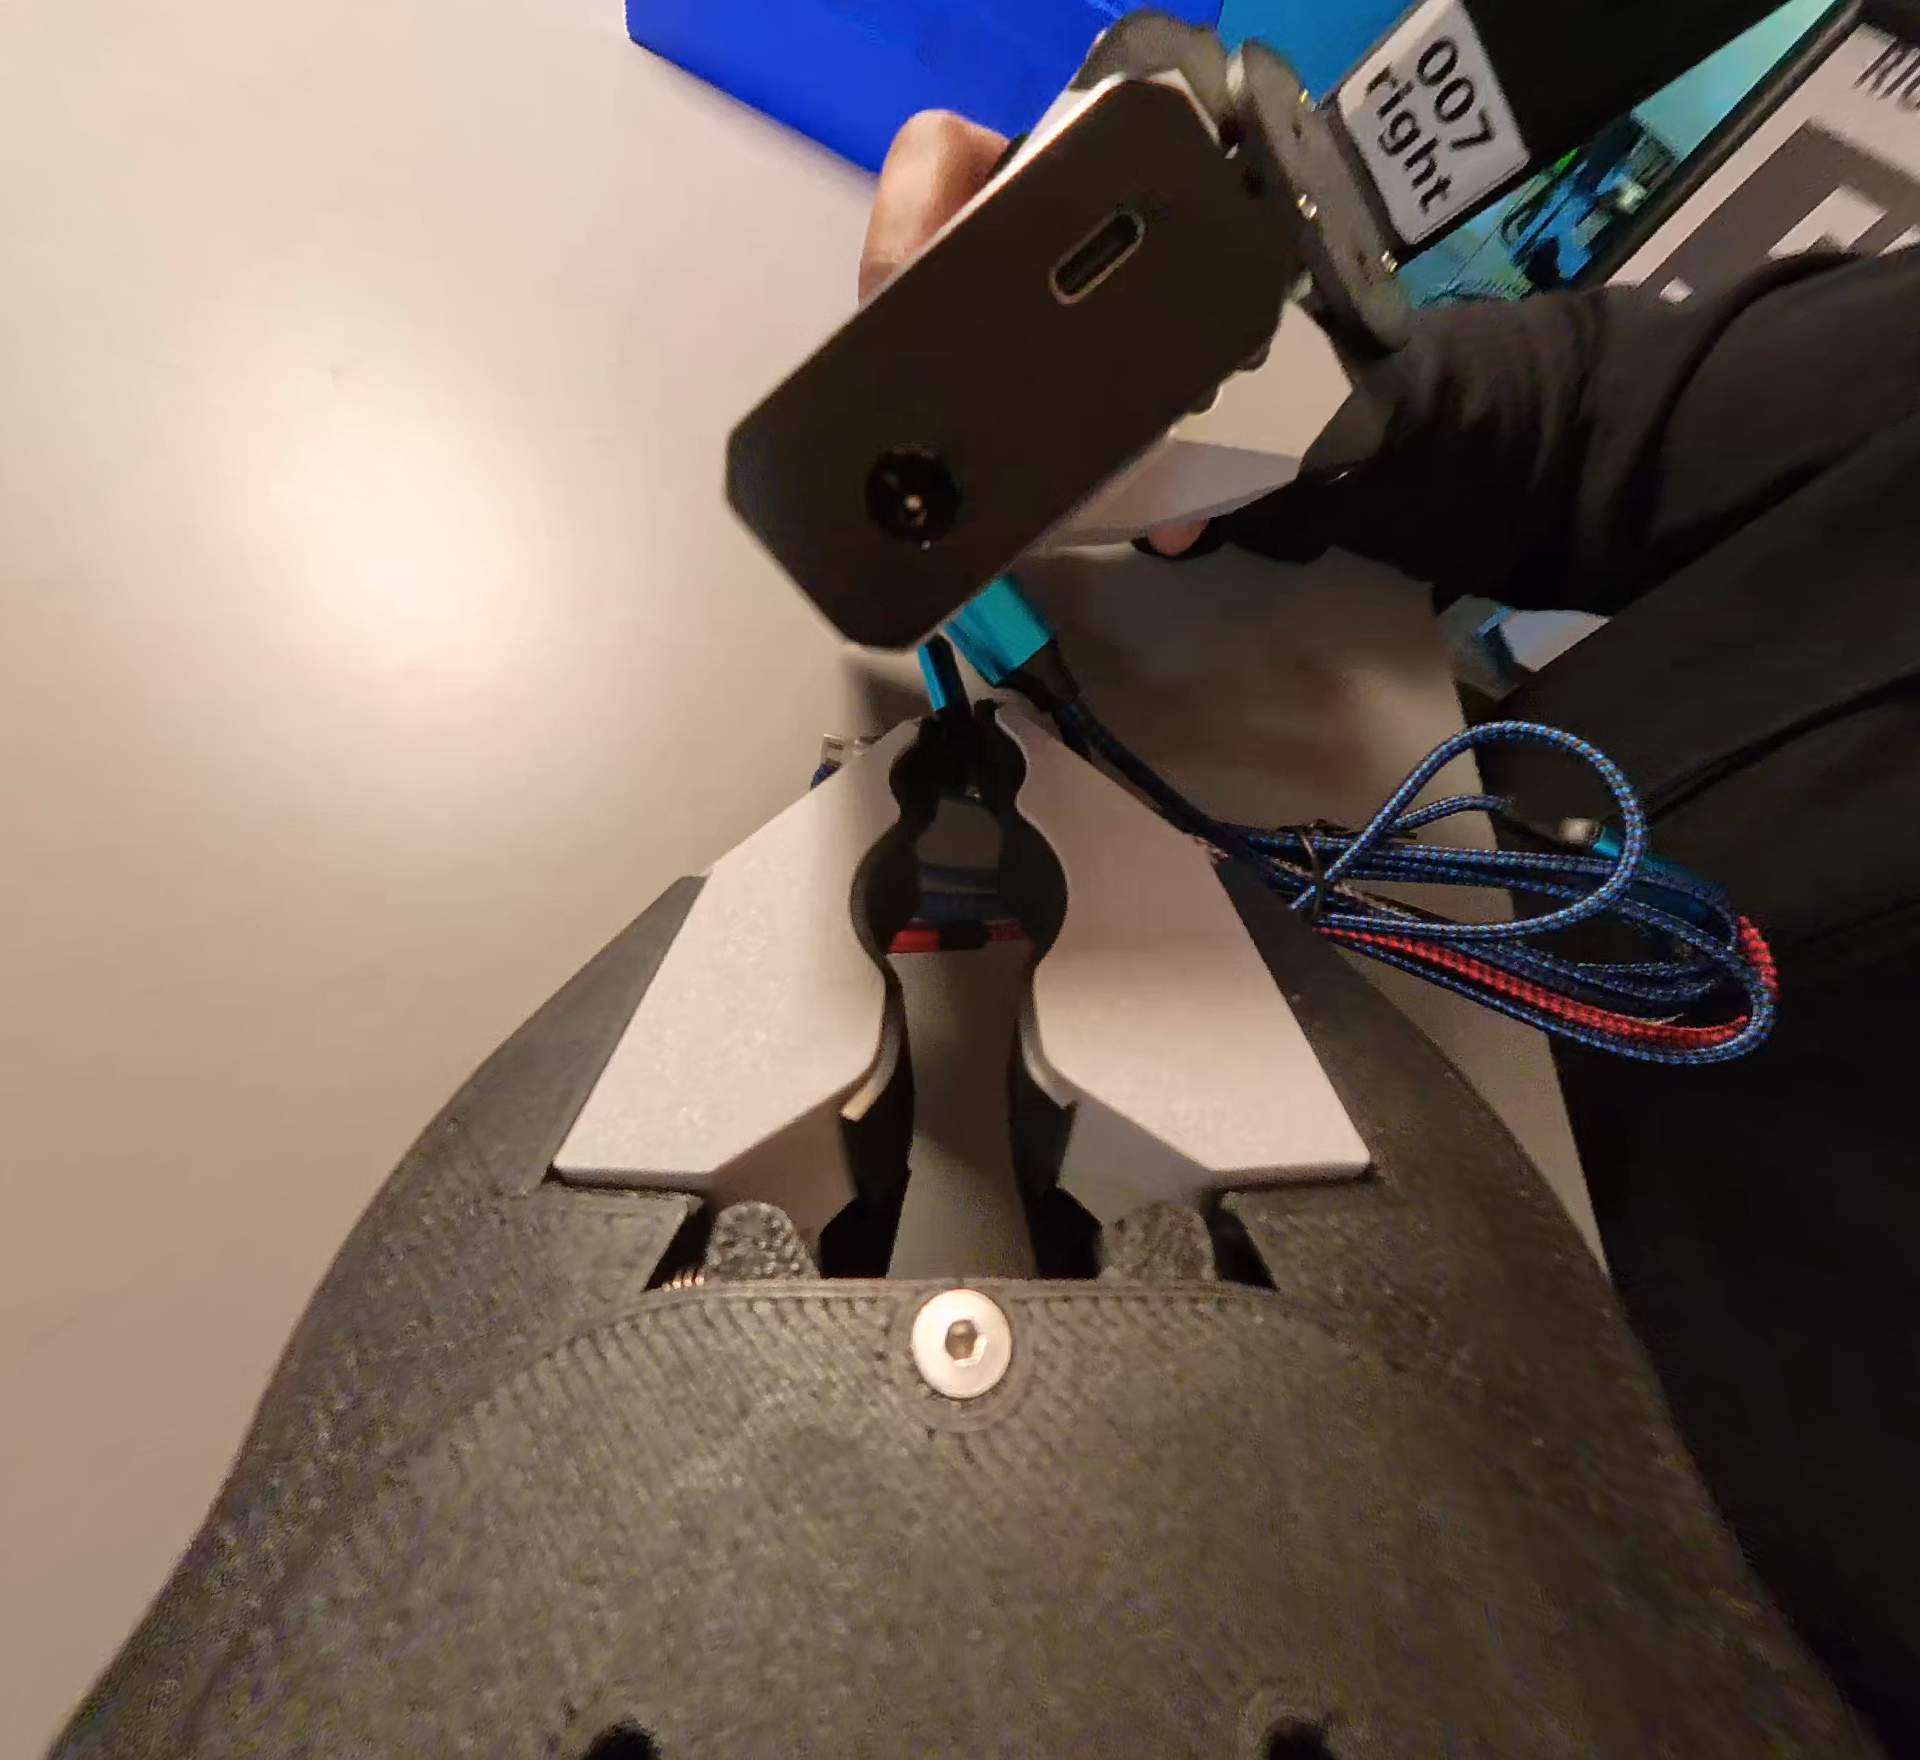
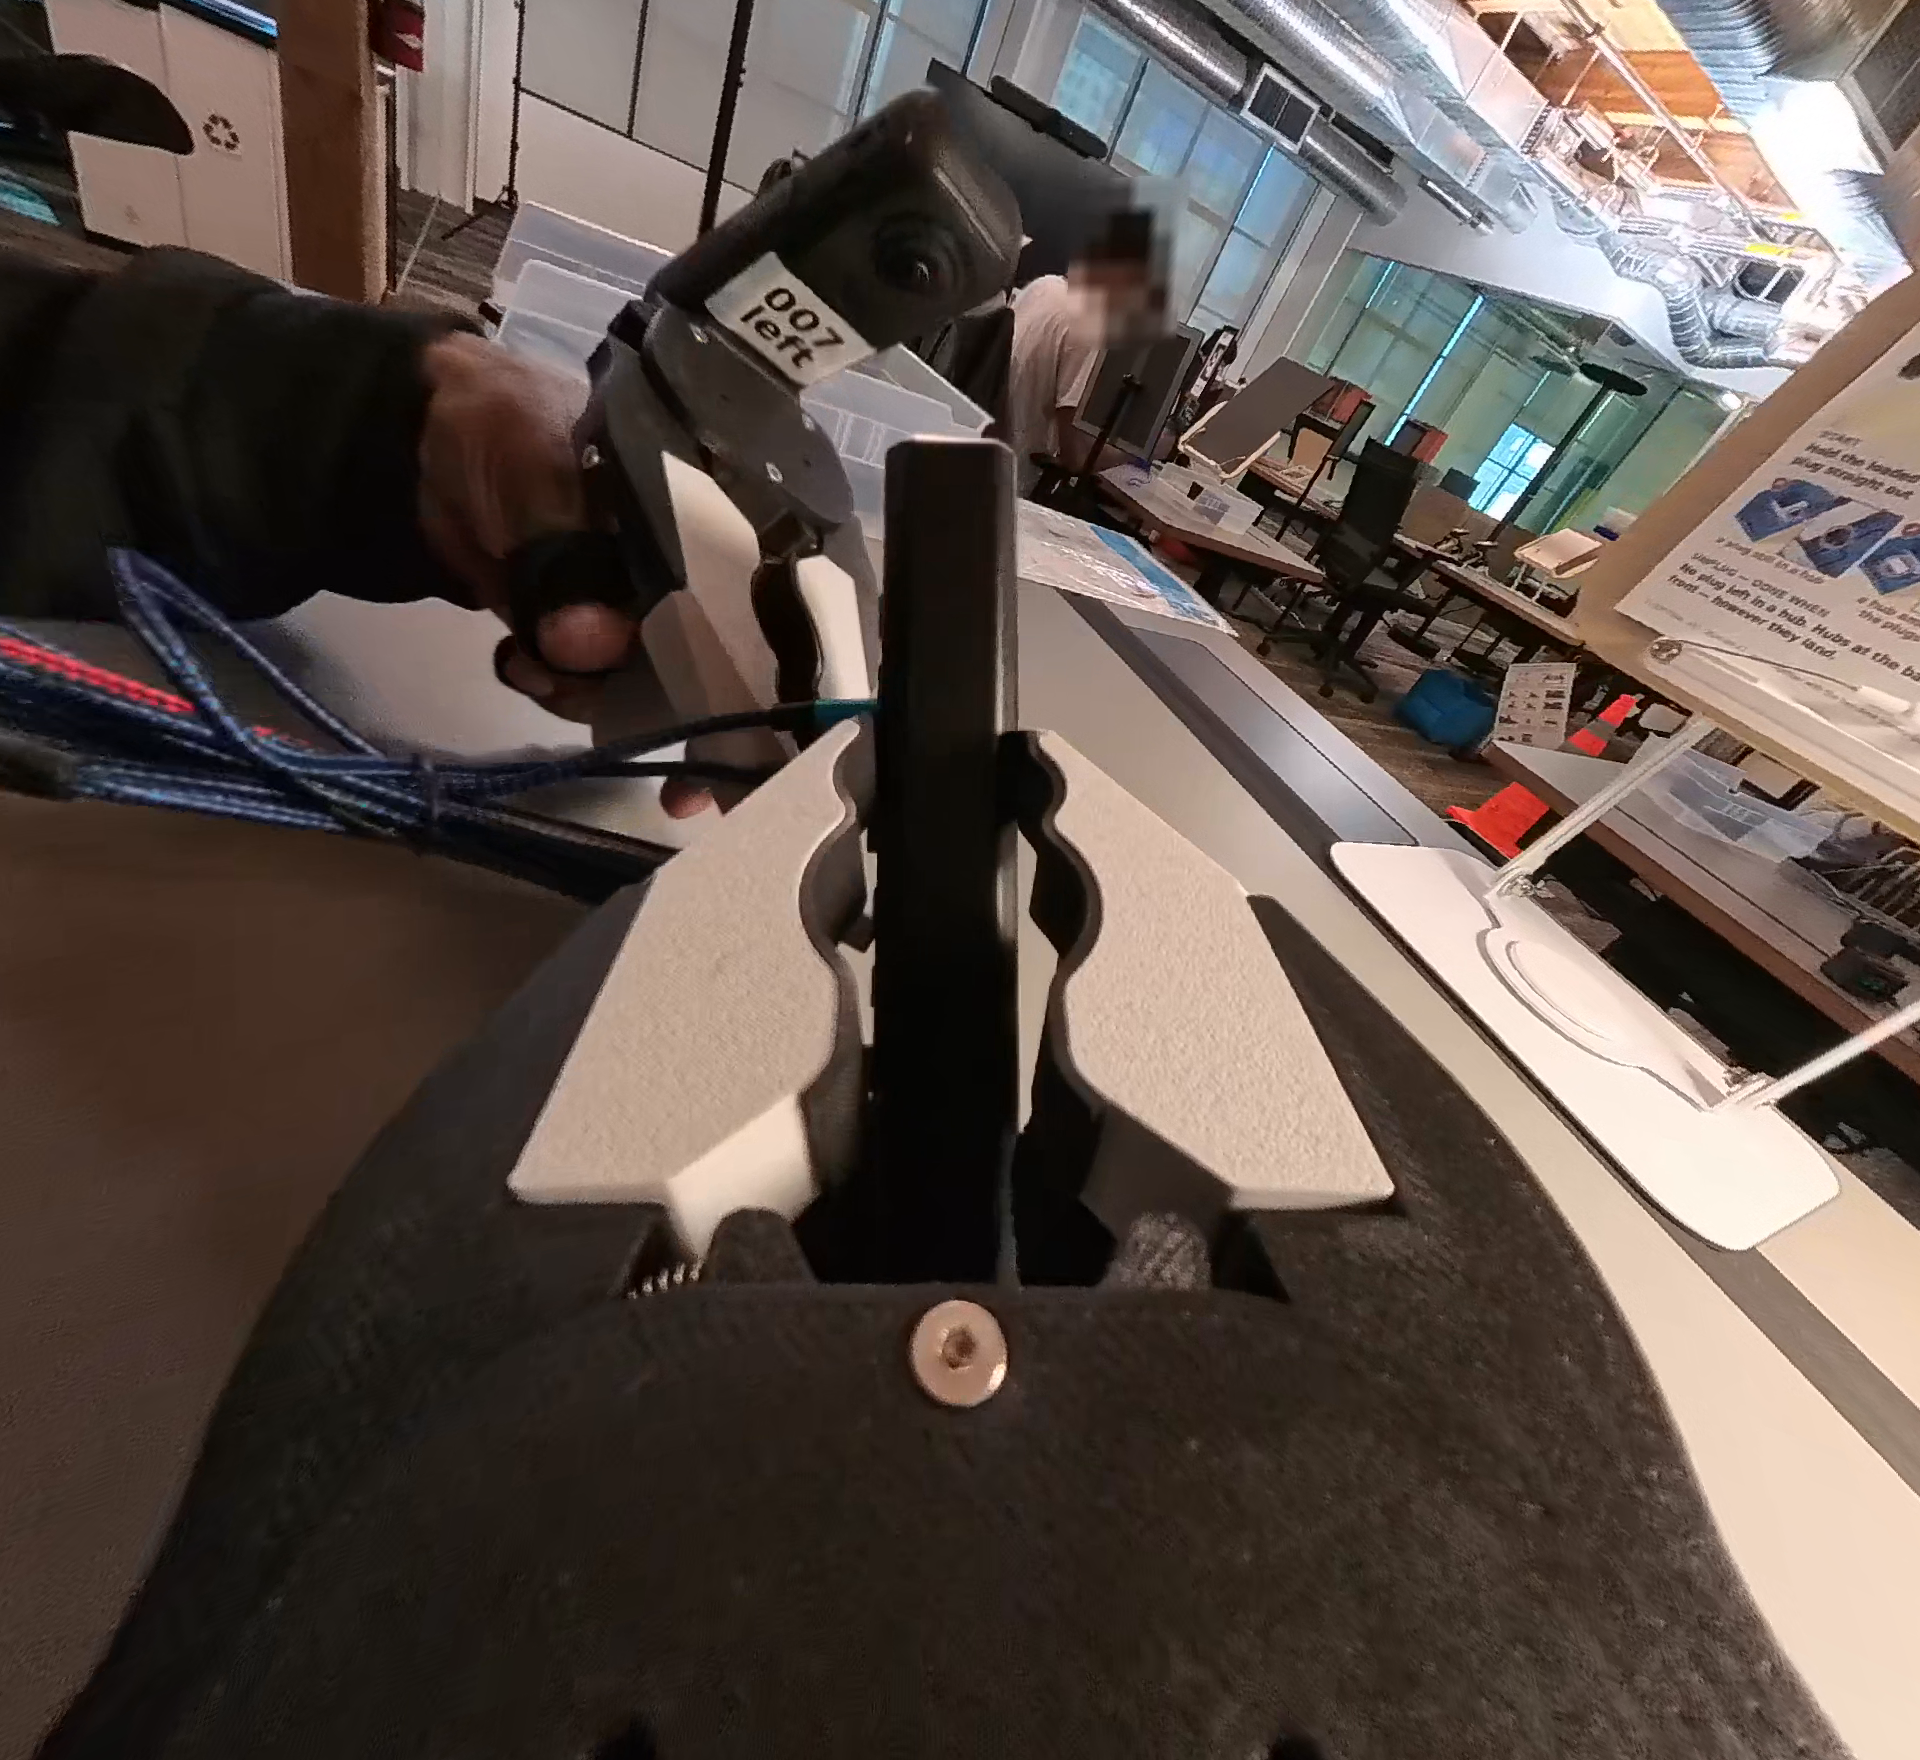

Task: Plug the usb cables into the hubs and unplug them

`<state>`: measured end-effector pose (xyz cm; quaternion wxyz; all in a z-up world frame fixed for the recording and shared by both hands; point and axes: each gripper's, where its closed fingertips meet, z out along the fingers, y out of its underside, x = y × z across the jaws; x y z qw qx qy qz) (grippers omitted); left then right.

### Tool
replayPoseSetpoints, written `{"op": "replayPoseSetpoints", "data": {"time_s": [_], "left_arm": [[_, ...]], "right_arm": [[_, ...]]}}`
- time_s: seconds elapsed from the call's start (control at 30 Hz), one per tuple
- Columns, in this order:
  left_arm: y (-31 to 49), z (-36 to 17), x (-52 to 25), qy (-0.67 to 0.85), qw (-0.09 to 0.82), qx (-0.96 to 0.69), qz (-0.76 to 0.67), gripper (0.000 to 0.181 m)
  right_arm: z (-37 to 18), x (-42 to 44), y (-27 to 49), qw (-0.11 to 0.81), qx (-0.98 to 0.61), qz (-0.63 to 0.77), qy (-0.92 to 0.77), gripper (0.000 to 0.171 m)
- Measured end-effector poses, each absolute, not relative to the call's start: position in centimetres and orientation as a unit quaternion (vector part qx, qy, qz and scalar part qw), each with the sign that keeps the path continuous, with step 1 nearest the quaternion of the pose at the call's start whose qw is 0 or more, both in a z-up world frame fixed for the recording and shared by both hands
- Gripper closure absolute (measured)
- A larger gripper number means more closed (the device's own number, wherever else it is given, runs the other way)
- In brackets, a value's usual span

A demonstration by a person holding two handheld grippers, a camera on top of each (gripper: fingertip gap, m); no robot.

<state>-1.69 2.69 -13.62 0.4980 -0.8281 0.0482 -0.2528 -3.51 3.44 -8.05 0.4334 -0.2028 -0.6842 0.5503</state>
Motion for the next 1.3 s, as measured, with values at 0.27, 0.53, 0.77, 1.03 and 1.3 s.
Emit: {"op": "replayPoseSetpoints", "data": {"time_s": [0.27,0.53,0.77,1.03,1.3], "left_arm": [[2.6,-14.1,-3.0,0.029,0.488,-0.842,-0.228,0.172],[1.9,-11.9,-6.8,-0.006,0.537,-0.834,-0.130,0.173],[2.6,-11.1,-7.1,0.074,0.536,-0.839,0.053,0.173],[3.8,-10.7,-6.7,0.099,0.532,-0.824,0.166,0.174],[4.0,-10.8,-7.1,0.168,0.468,-0.800,0.336,0.173]], "right_arm": [[-8.1,-4.0,4.3,0.441,-0.221,0.544,-0.679,0.146],[-8.6,-5.3,6.3,0.444,-0.281,0.528,-0.668,0.146],[-9.2,-6.1,7.4,0.419,-0.335,0.524,-0.662,0.146],[-9.3,-6.2,7.1,0.424,-0.340,0.514,-0.663,0.146],[-9.5,-6.5,7.4,0.435,-0.353,0.498,-0.662,0.146]]}}
